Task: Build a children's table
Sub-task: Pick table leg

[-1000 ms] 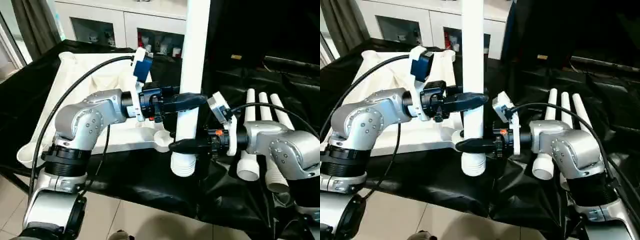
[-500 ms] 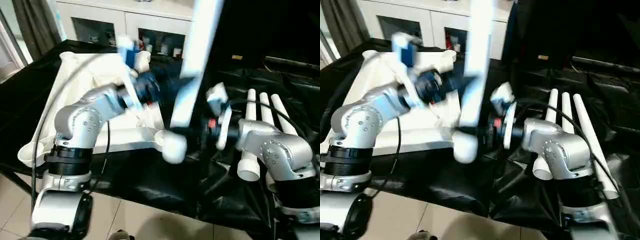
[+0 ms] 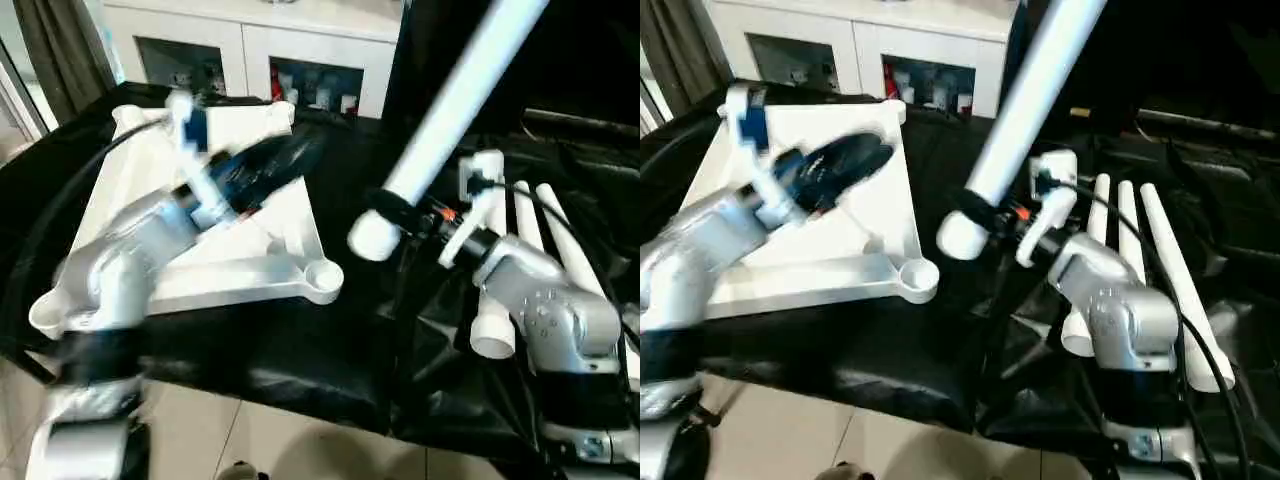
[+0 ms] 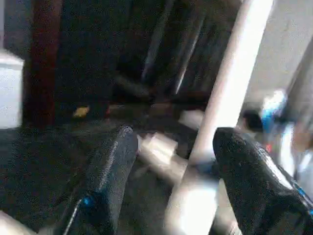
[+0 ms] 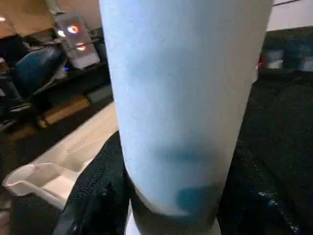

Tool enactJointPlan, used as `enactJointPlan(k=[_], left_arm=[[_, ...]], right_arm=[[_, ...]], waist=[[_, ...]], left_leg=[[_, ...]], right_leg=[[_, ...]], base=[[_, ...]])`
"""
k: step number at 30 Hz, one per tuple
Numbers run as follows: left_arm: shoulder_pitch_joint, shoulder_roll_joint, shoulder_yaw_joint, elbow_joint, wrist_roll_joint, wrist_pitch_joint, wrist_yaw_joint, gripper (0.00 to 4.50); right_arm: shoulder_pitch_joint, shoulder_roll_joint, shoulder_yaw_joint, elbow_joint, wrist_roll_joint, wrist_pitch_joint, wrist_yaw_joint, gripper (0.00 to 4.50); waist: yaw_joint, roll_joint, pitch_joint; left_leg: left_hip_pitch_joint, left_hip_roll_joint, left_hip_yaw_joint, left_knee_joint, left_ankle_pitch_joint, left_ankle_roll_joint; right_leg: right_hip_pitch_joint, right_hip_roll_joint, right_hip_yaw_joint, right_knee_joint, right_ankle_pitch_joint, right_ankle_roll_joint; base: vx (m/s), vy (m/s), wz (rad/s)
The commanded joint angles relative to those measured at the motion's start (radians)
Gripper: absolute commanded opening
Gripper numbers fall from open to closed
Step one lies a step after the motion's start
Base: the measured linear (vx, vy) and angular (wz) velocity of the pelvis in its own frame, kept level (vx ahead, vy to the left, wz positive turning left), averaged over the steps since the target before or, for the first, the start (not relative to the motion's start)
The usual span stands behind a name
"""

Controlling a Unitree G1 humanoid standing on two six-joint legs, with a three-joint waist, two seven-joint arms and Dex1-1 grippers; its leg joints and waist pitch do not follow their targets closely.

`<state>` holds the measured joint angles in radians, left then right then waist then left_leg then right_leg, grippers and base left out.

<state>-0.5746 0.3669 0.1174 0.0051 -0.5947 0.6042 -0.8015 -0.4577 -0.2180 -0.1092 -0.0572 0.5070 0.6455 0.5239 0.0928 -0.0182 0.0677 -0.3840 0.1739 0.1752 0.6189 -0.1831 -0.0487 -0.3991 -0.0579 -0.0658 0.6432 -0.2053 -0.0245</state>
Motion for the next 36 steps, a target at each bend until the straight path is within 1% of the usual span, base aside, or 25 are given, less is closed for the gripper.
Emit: enactJointPlan(k=[1,2,3,5,7,8,9,11,13,14,16,19,20,21,23,24,25,26,27,28,31,32,34,35,36], left_arm=[[0.029,0.070,-0.122,0.003,0.162,-0.098,-0.020,3.01],[0.043,0.122,-0.229,0.080,0.307,-0.208,-0.020,3.01],[0.049,0.136,-0.262,0.107,0.350,-0.243,-0.022,3.01],[0.054,0.129,-0.296,0.185,0.437,-0.334,0.037,3.01],[0.062,0.077,-0.245,0.208,0.445,-0.370,0.135,3.01],[0.062,0.077,-0.245,0.208,0.445,-0.370,0.135,3.01],[0.071,0.052,-0.212,0.212,0.443,-0.349,0.206,3.01],[0.073,0.048,-0.206,0.216,0.445,-0.325,0.241,3.01],[0.078,0.053,-0.206,0.229,0.455,-0.320,0.260,3.01],[0.089,0.071,-0.228,0.239,0.466,-0.340,0.229,3.01],[0.100,0.108,-0.279,0.268,0.487,-0.401,0.148,3.01],[0.102,0.125,-0.307,0.283,0.507,-0.448,0.088,3.01],[0.112,0.135,-0.316,0.272,0.515,-0.474,0.042,3.01],[0.118,0.139,-0.317,0.261,0.517,-0.473,0.037,3.01],[0.121,0.135,-0.315,0.252,0.545,-0.499,0.089,3.01],[0.128,0.102,-0.266,0.233,0.530,-0.488,0.170,3.01],[0.134,0.078,-0.230,0.219,0.515,-0.477,0.229,3.01],[0.148,0.052,-0.192,0.197,0.509,-0.438,0.308,3.01],[0.152,0.047,-0.184,0.191,0.510,-0.434,0.327,3.01],[0.180,0.017,-0.143,0.157,0.516,-0.406,0.431,3.01],[0.262,-0.055,-0.071,0.050,0.488,-0.359,0.524,3.01],[0.262,-0.055,-0.071,0.050,0.488,-0.359,0.524,3.01],[0.308,-0.071,-0.063,0.002,0.487,-0.336,0.517,3.01],[0.310,-0.078,-0.059,-0.005,0.479,-0.322,0.519,3.01],[0.312,-0.084,-0.057,-0.012,0.468,-0.308,0.518,3.01]], right_arm=[[0.005,-0.012,0.007,-0.018,-0.047,-0.047,-0.032,1.91],[0.006,-0.020,0.029,0.012,-0.097,-0.077,-0.061,1.91],[0.008,-0.022,0.038,0.025,-0.118,-0.095,-0.074,1.91],[0.017,-0.035,0.064,0.055,-0.174,-0.126,-0.112,1.91],[0.038,-0.037,0.073,0.053,-0.203,-0.133,-0.140,1.91],[0.038,-0.037,0.073,0.053,-0.203,-0.133,-0.140,1.91],[0.061,-0.024,0.067,0.035,-0.201,-0.127,-0.153,1.90],[0.071,-0.015,0.064,0.025,-0.197,-0.124,-0.160,1.90],[0.084,-0.010,0.076,0.014,-0.203,-0.121,-0.162,1.90],[0.100,-0.001,0.091,-0.006,-0.207,-0.118,-0.162,1.90],[0.117,0.010,0.117,-0.021,-0.215,-0.124,-0.164,1.90],[0.118,0.009,0.129,-0.019,-0.223,-0.131,-0.164,1.90],[0.118,0.007,0.128,-0.020,-0.226,-0.131,-0.167,1.90],[0.119,0.008,0.125,-0.022,-0.228,-0.131,-0.172,1.90],[0.121,0.009,0.121,-0.026,-0.236,-0.133,-0.184,1.90],[0.123,0.027,0.101,-0.032,-0.241,-0.124,-0.226,1.90],[0.124,0.040,0.086,-0.036,-0.243,-0.118,-0.257,1.90],[0.129,0.047,0.087,-0.042,-0.259,-0.134,-0.277,1.90],[0.132,0.048,0.089,-0.045,-0.263,-0.139,-0.280,1.90],[0.146,0.047,0.113,-0.056,-0.307,-0.183,-0.296,1.90],[0.175,0.059,0.142,-0.070,-0.320,-0.196,-0.307,1.90],[0.175,0.059,0.142,-0.070,-0.320,-0.196,-0.307,1.90],[0.197,0.066,0.163,-0.056,-0.319,-0.212,-0.288,1.90],[0.200,0.068,0.169,-0.054,-0.317,-0.218,-0.280,1.90],[0.203,0.072,0.172,-0.058,-0.312,-0.218,-0.274,1.90]], waist=[[-0.001,0.010,-0.073],[-0.007,0.010,-0.072],[-0.004,0.008,-0.073],[-0.009,0.013,-0.073],[-0.008,0.017,-0.076],[-0.007,0.014,-0.078],[-0.007,0.017,-0.079],[-0.008,0.013,-0.078],[-0.010,0.013,-0.075],[-0.011,0.002,-0.075],[-0.013,0.009,-0.075],[-0.016,0.014,-0.072],[-0.017,0.018,-0.072],[-0.017,0.021,-0.071],[-0.014,0.019,-0.072],[-0.015,0.023,-0.073],[-0.015,0.021,-0.072],[-0.014,0.008,-0.073],[-0.014,0.012,-0.075],[-0.013,0.014,-0.073],[-0.016,0.008,-0.072],[-0.020,0.007,-0.069],[-0.020,0.015,-0.070],[-0.022,0.018,-0.066],[-0.023,0.016,-0.067]], left_leg=[[0.023,0.055,-0.025,-0.083,-0.167,-0.043],[0.021,0.053,-0.023,-0.084,-0.170,-0.046],[0.026,0.054,-0.024,-0.084,-0.170,-0.049],[0.024,0.051,-0.024,-0.085,-0.177,-0.064],[0.027,0.054,-0.023,-0.084,-0.183,-0.078],[0.024,0.056,-0.024,-0.084,-0.177,-0.073],[0.021,0.056,-0.025,-0.083,-0.174,-0.066],[0.021,0.056,-0.023,-0.081,-0.179,-0.057],[0.017,0.052,-0.023,-0.081,-0.172,-0.039],[0.018,0.052,-0.021,-0.081,-0.173,-0.033],[0.020,0.053,-0.024,-0.084,-0.180,-0.031],[0.024,0.054,-0.025,-0.086,-0.198,-0.035],[0.025,0.057,-0.025,-0.088,-0.218,-0.048],[0.025,0.057,-0.025,-0.088,-0.224,-0.053],[0.027,0.058,-0.025,-0.088,-0.235,-0.059],[0.027,0.059,-0.025,-0.088,-0.236,-0.065],[0.026,0.058,-0.024,-0.088,-0.236,-0.063],[0.026,0.059,-0.024,-0.087,-0.228,-0.059],[0.024,0.060,-0.025,-0.085,-0.220,-0.061],[0.023,0.059,-0.024,-0.084,-0.218,-0.056],[0.018,0.057,-0.024,-0.084,-0.214,-0.047],[0.015,0.056,-0.024,-0.085,-0.214,-0.036],[0.017,0.053,-0.026,-0.083,-0.233,-0.029],[0.018,0.053,-0.027,-0.086,-0.255,-0.030],[0.020,0.054,-0.026,-0.086,-0.264,-0.032]], right_leg=[[0.051,-0.083,0.058,-0.087,-0.182,-0.137],[0.052,-0.081,0.060,-0.084,-0.188,-0.129],[0.047,-0.082,0.061,-0.090,-0.220,-0.096],[0.047,-0.083,0.062,-0.090,-0.234,-0.082],[0.047,-0.086,0.062,-0.088,-0.200,-0.107],[0.050,-0.087,0.061,-0.084,-0.158,-0.129],[0.052,-0.087,0.059,-0.080,-0.133,-0.147],[0.049,-0.087,0.060,-0.080,-0.111,-0.160],[0.052,-0.085,0.060,-0.082,-0.127,-0.161],[0.051,-0.085,0.060,-0.087,-0.143,-0.156],[0.048,-0.086,0.061,-0.087,-0.183,-0.139],[0.041,-0.086,0.062,-0.092,-0.210,-0.134],[0.040,-0.087,0.063,-0.092,-0.217,-0.136],[0.040,-0.087,0.063,-0.091,-0.213,-0.139],[0.040,-0.086,0.063,-0.088,-0.193,-0.147],[0.041,-0.087,0.064,-0.084,-0.179,-0.151],[0.040,-0.087,0.063,-0.086,-0.176,-0.155],[0.042,-0.088,0.062,-0.086,-0.169,-0.163],[0.045,-0.088,0.062,-0.078,-0.156,-0.170],[0.044,-0.089,0.062,-0.082,-0.164,-0.167],[0.048,-0.088,0.061,-0.086,-0.181,-0.153],[0.047,-0.088,0.061,-0.091,-0.197,-0.149],[0.042,-0.085,0.061,-0.094,-0.235,-0.134],[0.038,-0.083,0.061,-0.101,-0.271,-0.122],[0.037,-0.083,0.062,-0.101,-0.276,-0.120]], base=[[0.000,0.000,0.00],[0.000,0.000,0.00],[0.000,0.000,0.00],[0.000,0.000,0.00],[0.000,0.000,0.00],[0.000,0.000,0.00],[0.000,0.000,0.00],[0.000,0.000,0.00],[0.000,0.000,0.00],[0.000,0.000,0.00],[0.000,0.000,0.00],[0.000,0.000,0.00],[0.000,0.000,0.00],[0.000,0.000,0.00],[0.000,0.000,0.00],[0.000,0.000,0.00],[0.000,0.000,0.00],[0.000,0.000,0.00],[0.000,0.000,0.00],[0.000,0.000,0.00],[0.000,0.000,0.00],[0.000,0.000,0.00],[0.000,0.000,0.00],[0.000,0.000,0.00],[0.000,0.000,0.00]])
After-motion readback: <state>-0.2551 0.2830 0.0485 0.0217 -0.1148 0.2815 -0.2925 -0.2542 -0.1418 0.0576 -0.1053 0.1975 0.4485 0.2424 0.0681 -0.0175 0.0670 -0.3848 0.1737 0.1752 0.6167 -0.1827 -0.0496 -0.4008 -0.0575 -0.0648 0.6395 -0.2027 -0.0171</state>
